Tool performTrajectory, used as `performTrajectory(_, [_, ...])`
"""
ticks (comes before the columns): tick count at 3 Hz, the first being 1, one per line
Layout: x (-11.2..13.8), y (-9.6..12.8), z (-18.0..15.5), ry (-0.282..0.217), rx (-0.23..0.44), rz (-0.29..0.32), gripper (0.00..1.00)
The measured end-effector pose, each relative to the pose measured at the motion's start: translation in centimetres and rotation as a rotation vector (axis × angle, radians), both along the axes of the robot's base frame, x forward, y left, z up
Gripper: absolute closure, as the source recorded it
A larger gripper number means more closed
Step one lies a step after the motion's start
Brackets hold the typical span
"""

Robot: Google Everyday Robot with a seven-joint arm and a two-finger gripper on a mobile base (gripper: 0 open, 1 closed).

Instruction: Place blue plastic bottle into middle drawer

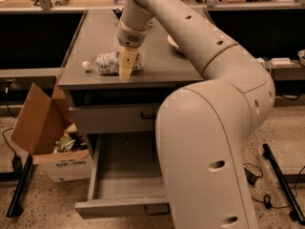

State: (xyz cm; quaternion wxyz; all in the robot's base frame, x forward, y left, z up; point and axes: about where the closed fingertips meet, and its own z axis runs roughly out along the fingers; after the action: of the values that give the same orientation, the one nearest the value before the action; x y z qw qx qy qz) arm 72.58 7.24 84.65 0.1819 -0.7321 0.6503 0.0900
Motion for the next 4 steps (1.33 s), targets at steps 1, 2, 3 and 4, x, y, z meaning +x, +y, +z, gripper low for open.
performTrajectory(1, [-0.4,0.6,-0.6,0.008,-0.031,0.000,0.19])
performTrajectory(2, [-0.8,0.8,-0.7,0.007,-0.040,0.003,0.41])
performTrajectory(3, [-2.4,1.2,-0.4,0.007,-0.029,0.008,0.72])
performTrajectory(4, [-4.6,1.2,-0.6,0.031,-0.019,0.004,0.96])
